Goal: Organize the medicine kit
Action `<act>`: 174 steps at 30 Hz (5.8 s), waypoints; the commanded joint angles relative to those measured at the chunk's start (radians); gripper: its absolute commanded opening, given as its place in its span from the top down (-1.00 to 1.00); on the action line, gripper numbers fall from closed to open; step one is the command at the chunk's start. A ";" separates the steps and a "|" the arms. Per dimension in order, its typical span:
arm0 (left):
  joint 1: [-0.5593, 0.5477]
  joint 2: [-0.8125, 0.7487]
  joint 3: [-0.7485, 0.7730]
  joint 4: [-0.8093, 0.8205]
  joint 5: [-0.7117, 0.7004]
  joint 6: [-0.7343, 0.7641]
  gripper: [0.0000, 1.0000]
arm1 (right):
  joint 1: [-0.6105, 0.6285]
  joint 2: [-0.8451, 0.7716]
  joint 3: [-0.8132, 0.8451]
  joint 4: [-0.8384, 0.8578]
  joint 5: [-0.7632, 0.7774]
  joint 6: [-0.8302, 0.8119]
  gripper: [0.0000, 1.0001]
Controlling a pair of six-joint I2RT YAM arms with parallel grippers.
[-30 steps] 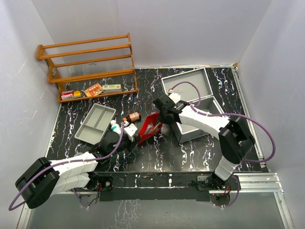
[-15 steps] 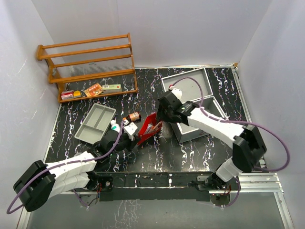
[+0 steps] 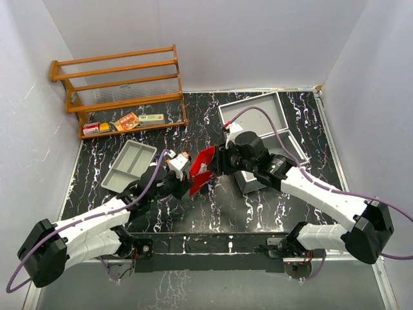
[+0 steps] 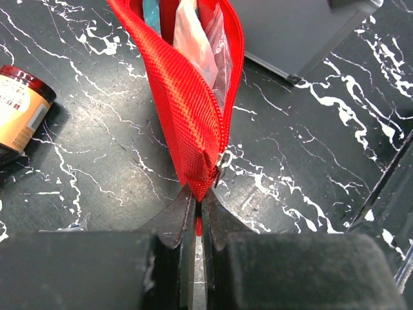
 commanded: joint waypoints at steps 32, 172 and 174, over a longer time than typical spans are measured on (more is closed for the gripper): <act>-0.004 0.007 0.145 -0.096 0.127 0.015 1.00 | 0.160 0.117 -0.097 0.354 0.018 0.088 0.38; -0.004 -0.048 0.084 0.110 -0.035 -0.131 0.41 | 0.160 0.079 -0.159 0.429 -0.014 -0.139 1.00; -0.003 -0.037 0.085 0.117 -0.023 -0.132 0.47 | 0.160 0.079 -0.158 0.430 -0.010 -0.140 1.00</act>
